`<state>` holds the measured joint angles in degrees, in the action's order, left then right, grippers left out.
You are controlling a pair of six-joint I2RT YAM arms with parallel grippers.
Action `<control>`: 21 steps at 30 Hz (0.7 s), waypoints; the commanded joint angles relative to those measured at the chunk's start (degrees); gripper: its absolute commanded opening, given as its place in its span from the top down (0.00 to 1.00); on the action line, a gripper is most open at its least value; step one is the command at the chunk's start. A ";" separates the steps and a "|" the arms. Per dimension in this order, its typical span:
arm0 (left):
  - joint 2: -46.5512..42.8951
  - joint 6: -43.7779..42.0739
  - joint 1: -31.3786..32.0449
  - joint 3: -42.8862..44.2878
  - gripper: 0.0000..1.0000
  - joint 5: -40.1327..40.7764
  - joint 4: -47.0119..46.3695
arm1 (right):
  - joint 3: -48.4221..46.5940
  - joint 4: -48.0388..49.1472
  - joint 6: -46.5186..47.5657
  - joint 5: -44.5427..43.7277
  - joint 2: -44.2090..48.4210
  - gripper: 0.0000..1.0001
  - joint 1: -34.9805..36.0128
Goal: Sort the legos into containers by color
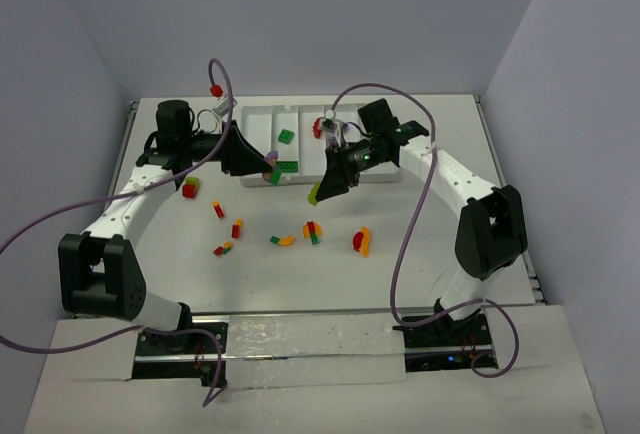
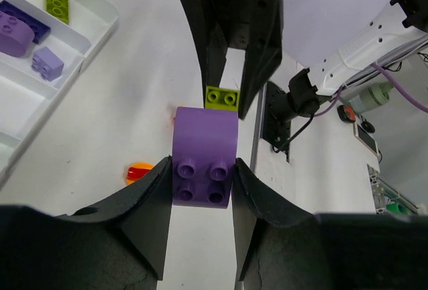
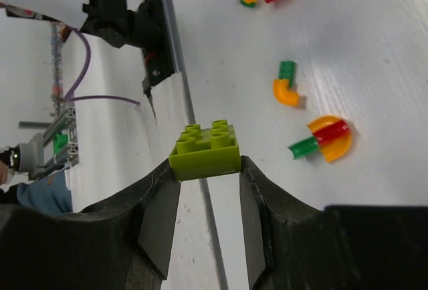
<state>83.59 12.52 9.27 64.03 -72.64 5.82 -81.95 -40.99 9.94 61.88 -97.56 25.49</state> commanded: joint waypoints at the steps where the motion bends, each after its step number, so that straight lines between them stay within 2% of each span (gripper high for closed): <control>1: 0.43 -2.58 -0.39 2.77 1.00 0.16 -0.02 | -0.75 -3.31 4.12 -3.86 0.55 1.00 -5.18; 5: 0.52 -2.57 -0.39 1.40 1.00 3.40 -0.80 | -3.66 -1.11 1.49 -11.93 -2.22 1.00 -11.34; 7: 0.52 -3.37 -0.39 1.27 1.00 5.44 -0.46 | -5.43 3.14 -2.41 -23.89 -3.54 1.00 -13.06; 11: 0.62 -3.52 -0.30 1.17 1.00 8.27 -0.59 | -9.86 7.07 -4.72 -42.05 -7.37 1.00 -14.51; 18: 1.13 -2.24 -0.12 1.28 1.00 11.20 -2.91 | -23.12 6.63 -6.34 -61.31 -19.73 1.00 -14.60; 21: 1.42 -1.66 -0.07 1.22 1.00 11.58 -3.66 | -26.41 8.86 -6.71 -64.70 -23.22 0.99 -14.60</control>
<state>84.49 10.09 8.91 64.62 -62.71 5.62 -103.22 -35.41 4.61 8.38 -117.96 10.52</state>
